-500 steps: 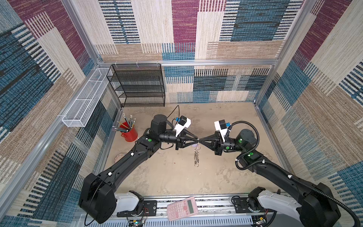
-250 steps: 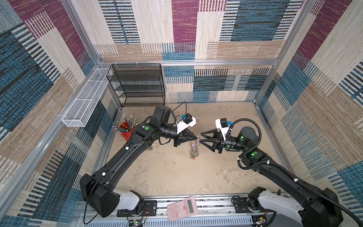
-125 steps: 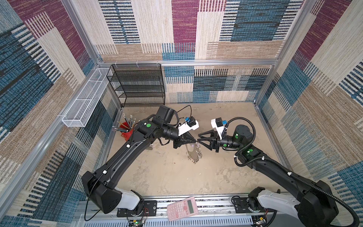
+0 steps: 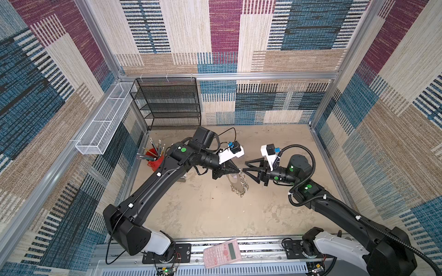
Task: Attach keys to a key ring
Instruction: Pick up the keyring from the center of the table.
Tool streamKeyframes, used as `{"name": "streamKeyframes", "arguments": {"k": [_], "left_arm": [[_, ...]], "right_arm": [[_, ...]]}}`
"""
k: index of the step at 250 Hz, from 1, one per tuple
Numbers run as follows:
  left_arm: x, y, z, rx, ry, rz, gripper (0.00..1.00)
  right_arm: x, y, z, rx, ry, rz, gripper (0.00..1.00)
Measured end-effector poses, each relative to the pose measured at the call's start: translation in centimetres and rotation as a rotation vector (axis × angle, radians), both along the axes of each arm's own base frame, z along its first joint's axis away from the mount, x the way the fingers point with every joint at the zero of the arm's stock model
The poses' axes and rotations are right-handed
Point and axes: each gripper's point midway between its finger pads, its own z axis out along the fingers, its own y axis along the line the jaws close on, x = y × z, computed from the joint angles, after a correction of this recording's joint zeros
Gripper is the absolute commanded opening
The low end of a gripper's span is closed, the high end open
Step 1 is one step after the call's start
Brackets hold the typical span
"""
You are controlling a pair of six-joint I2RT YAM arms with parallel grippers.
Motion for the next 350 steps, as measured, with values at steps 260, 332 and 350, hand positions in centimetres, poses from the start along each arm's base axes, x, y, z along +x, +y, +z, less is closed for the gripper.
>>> {"name": "streamKeyframes", "arguments": {"k": [260, 332, 350], "left_arm": [[2.4, -1.4, -0.4, -0.12, 0.155, 0.235, 0.0], [2.4, -1.5, -0.8, -0.119, 0.15, 0.234, 0.0], [2.3, -1.5, -0.7, -0.121, 0.146, 0.228, 0.0]], "right_arm": [[0.3, 0.5, -2.5, -0.036, 0.041, 0.018, 0.68], [0.1, 0.0, -1.2, -0.02, 0.002, -0.011, 0.53], [0.1, -0.1, -1.2, -0.02, 0.001, -0.011, 0.5]]}}
